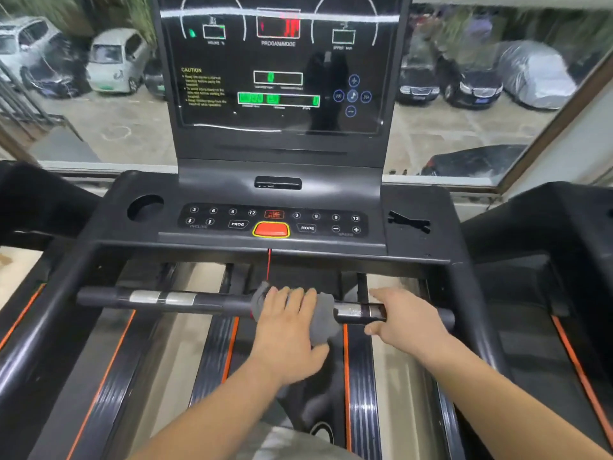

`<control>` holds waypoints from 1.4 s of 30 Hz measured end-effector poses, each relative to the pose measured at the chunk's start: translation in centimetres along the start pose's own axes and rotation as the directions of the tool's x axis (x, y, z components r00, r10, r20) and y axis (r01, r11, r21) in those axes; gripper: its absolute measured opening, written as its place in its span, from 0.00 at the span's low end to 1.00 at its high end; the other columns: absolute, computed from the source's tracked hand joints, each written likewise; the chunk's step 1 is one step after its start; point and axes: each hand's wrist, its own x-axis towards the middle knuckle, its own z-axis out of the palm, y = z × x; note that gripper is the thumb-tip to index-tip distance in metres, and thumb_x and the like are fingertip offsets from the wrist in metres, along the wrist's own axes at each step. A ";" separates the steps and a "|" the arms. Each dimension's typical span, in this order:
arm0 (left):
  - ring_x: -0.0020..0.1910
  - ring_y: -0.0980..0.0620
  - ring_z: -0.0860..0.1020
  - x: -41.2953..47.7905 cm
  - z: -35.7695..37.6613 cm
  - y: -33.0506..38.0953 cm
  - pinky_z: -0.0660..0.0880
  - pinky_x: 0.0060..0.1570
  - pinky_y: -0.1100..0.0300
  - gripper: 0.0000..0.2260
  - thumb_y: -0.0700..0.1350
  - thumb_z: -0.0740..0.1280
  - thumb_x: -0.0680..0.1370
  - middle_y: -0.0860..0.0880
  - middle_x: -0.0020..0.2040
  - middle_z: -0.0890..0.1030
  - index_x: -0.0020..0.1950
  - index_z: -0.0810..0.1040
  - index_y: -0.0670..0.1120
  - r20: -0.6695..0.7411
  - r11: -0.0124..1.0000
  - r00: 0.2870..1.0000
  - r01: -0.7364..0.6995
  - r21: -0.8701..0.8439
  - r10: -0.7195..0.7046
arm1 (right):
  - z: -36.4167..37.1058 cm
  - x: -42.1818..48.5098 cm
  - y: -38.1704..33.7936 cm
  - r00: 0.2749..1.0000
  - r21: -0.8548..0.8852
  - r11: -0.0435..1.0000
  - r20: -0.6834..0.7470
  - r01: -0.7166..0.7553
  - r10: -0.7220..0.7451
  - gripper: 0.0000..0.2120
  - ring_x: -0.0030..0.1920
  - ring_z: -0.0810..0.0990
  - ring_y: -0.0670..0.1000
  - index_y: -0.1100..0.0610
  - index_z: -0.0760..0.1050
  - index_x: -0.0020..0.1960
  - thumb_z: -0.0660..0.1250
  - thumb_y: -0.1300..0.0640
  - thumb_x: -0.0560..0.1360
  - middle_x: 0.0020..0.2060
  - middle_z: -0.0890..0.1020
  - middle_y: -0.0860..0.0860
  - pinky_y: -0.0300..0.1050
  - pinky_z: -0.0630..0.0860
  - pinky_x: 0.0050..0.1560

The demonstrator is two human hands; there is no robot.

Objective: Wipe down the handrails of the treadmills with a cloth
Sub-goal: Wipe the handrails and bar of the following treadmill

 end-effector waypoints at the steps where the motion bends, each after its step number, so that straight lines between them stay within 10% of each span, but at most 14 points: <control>1: 0.69 0.43 0.68 0.2 0.4 0.0 0.56 0.76 0.43 0.37 0.67 0.58 0.73 0.50 0.70 0.73 0.77 0.67 0.49 -0.012 1.000 1.000 0.011 0.000 -0.011 | -0.1 -0.1 1.1 1.000 -0.013 1.000 -0.009 -0.020 0.020 0.25 0.63 0.78 0.52 0.48 0.75 0.67 0.74 0.43 0.72 0.61 0.79 0.46 0.50 0.78 0.58; 8: 0.67 0.42 0.70 2.9 -0.6 4.2 0.53 0.76 0.39 0.31 0.66 0.53 0.74 0.49 0.66 0.74 0.73 0.68 0.51 0.073 0.992 0.990 0.122 0.034 -0.124 | 1.5 -0.3 4.3 0.988 0.013 0.997 -0.134 -0.075 0.076 0.06 0.47 0.79 0.50 0.50 0.78 0.47 0.68 0.55 0.71 0.44 0.81 0.45 0.41 0.70 0.37; 18: 0.58 0.43 0.74 4.2 0.7 6.5 0.68 0.67 0.46 0.39 0.57 0.67 0.68 0.48 0.63 0.75 0.77 0.65 0.45 -0.007 0.947 0.947 -0.321 -0.012 0.321 | 1.0 0.2 4.8 0.992 0.011 0.998 -0.106 -0.063 0.064 0.12 0.52 0.81 0.49 0.44 0.81 0.54 0.68 0.53 0.72 0.49 0.84 0.42 0.40 0.69 0.40; 26: 0.58 0.42 0.74 3.7 -0.7 5.0 0.65 0.65 0.42 0.26 0.60 0.61 0.73 0.47 0.59 0.76 0.67 0.71 0.49 0.097 0.994 0.994 0.035 0.106 -0.045 | 1.1 0.0 4.7 0.989 0.080 0.991 -0.098 -0.107 0.115 0.19 0.59 0.80 0.48 0.42 0.80 0.64 0.70 0.51 0.73 0.57 0.82 0.40 0.37 0.66 0.47; 31: 0.59 0.42 0.73 5.2 0.8 12.5 0.63 0.70 0.43 0.35 0.55 0.68 0.69 0.46 0.61 0.74 0.74 0.65 0.43 0.073 0.983 0.980 -0.182 -0.015 0.183 | 1.0 -0.3 4.5 0.985 0.079 0.992 -0.137 -0.099 0.109 0.06 0.40 0.75 0.50 0.48 0.71 0.38 0.64 0.57 0.72 0.35 0.76 0.45 0.36 0.57 0.30; 36: 0.59 0.43 0.74 3.8 0.7 3.6 0.68 0.64 0.46 0.38 0.56 0.64 0.68 0.48 0.63 0.74 0.77 0.64 0.45 -0.010 0.948 0.949 -0.315 0.046 0.316 | 1.1 0.0 4.9 0.989 0.054 0.994 -0.105 -0.099 0.104 0.16 0.56 0.80 0.47 0.42 0.79 0.60 0.70 0.51 0.74 0.53 0.82 0.39 0.37 0.66 0.44; 42: 0.56 0.43 0.73 3.3 -0.9 3.1 0.65 0.62 0.46 0.25 0.57 0.61 0.72 0.48 0.57 0.74 0.67 0.69 0.49 0.120 0.991 0.993 -0.026 0.134 0.010 | 1.1 0.1 5.0 0.991 0.099 0.989 -0.063 -0.113 0.120 0.21 0.61 0.79 0.46 0.42 0.77 0.68 0.70 0.49 0.75 0.60 0.81 0.39 0.37 0.70 0.55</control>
